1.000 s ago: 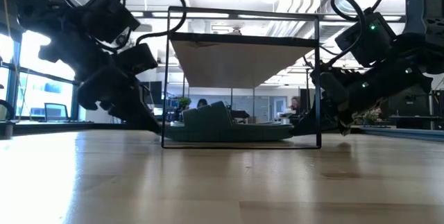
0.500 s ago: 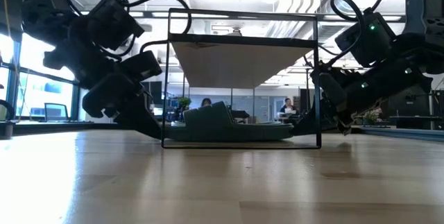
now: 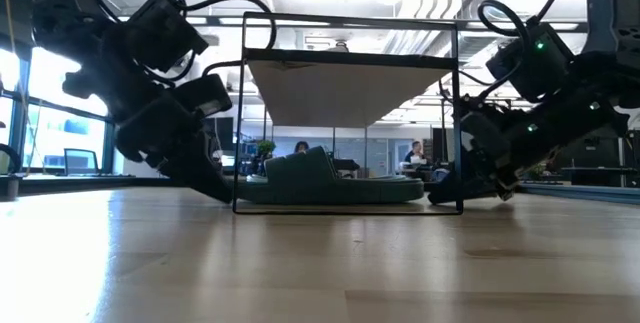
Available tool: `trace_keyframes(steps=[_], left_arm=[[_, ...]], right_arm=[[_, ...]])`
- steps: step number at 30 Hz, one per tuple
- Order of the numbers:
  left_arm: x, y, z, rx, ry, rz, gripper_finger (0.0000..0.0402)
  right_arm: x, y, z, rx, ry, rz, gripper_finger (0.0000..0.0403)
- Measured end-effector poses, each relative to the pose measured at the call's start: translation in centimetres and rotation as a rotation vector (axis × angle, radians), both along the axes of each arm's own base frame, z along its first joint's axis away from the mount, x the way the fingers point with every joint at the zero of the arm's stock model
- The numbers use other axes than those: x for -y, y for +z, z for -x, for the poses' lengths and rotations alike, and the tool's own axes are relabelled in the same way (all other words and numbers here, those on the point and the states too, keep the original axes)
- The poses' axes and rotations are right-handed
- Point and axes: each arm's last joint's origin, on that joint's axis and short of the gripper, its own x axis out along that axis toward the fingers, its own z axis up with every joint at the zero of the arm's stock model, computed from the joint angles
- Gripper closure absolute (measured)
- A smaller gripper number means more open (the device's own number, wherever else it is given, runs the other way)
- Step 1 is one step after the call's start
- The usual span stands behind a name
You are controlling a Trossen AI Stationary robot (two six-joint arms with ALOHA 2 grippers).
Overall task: Pick and place slides into the shelf
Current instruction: Put the green slide under the shelf
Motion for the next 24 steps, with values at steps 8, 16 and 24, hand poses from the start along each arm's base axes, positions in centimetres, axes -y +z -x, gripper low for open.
trace_keyframes(steps=[8,16,24], left_arm=[[0.1,2.4,1.1,0.004,-0.005,0.02,0.0401],[0.6,6.6,2.2,0.091,-0.037,0.167,0.0401],[1.8,14.5,3.4,-0.03,-0.1,0.315,0.0401]], right_arm=[[0.0,0.8,1.4,0.028,-0.005,-0.007,0.0403],[0.0,1.9,2.9,0.021,-0.005,0.001,0.0403],[-0.1,3.7,3.1,0.084,0.044,0.0,0.0403]])
